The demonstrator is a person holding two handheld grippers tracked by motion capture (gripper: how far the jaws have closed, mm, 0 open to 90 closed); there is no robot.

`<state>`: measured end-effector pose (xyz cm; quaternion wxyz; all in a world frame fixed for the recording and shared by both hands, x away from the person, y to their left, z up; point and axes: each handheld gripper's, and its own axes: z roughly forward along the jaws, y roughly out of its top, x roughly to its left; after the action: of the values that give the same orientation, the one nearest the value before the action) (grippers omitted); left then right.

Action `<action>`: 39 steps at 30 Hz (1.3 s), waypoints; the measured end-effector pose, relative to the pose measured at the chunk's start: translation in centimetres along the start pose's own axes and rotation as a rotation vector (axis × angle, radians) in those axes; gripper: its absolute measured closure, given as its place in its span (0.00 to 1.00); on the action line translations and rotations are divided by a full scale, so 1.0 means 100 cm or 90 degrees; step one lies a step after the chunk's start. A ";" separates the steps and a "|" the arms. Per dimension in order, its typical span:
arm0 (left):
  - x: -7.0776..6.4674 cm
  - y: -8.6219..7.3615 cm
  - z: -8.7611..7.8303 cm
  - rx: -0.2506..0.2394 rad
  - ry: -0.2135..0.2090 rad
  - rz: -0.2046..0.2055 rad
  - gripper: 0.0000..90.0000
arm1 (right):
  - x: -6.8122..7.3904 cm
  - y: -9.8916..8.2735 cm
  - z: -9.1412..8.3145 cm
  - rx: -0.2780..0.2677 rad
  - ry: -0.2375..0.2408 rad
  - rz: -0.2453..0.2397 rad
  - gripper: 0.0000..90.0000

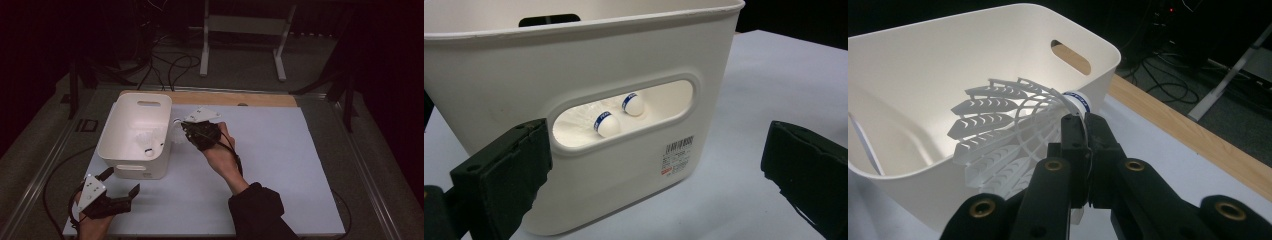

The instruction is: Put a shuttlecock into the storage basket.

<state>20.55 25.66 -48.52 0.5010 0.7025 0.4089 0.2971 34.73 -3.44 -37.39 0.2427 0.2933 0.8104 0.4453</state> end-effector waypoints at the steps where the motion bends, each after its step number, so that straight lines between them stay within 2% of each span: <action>1: 0.000 0.000 0.000 0.000 0.000 0.000 0.01 | 0.000 0.000 0.000 0.000 0.000 -0.004 0.98; 33: 0.000 0.000 0.000 -0.001 0.000 0.000 0.01 | 0.008 0.008 -0.001 -0.009 0.012 0.001 0.98; 39: 0.000 0.000 0.000 -0.001 0.000 0.000 0.01 | 0.010 0.009 0.000 -0.015 0.015 -0.006 0.98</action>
<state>20.53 25.70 -48.50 0.5019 0.7021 0.4083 0.2974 34.29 -2.33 -36.72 0.2386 0.2816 0.8093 0.4570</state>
